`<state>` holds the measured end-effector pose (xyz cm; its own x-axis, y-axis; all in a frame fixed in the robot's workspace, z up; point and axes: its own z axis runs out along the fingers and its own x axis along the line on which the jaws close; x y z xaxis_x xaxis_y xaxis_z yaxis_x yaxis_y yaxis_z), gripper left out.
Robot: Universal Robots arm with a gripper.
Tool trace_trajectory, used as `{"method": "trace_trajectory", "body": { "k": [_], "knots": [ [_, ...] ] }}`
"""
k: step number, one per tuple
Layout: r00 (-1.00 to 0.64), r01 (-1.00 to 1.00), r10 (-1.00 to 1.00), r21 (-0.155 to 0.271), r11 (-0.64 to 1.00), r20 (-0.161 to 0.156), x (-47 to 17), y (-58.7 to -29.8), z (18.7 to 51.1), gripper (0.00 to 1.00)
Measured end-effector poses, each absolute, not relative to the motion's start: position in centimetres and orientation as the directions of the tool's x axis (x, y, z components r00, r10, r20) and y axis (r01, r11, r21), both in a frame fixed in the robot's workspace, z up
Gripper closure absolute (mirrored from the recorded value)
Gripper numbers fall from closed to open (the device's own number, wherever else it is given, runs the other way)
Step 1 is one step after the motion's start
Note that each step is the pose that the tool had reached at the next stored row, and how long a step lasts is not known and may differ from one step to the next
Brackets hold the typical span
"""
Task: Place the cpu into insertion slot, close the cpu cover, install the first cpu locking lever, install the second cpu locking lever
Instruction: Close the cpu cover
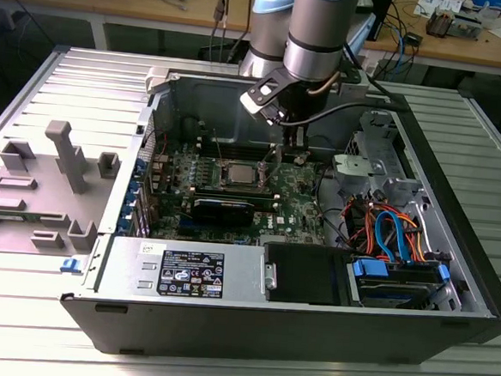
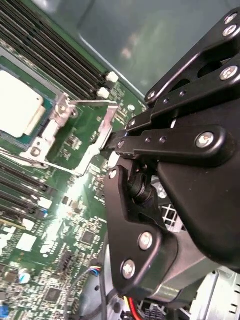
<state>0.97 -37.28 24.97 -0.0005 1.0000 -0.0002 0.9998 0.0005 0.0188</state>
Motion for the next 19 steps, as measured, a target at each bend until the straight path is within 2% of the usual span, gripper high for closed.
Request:
{"method": "trace_trajectory", "body": {
  "k": [19],
  "knots": [
    [0.0, 1.0, 1.0, 0.009, 0.0, 0.001, -2.6, -37.3, 25.1, 0.89]
  ]
}}
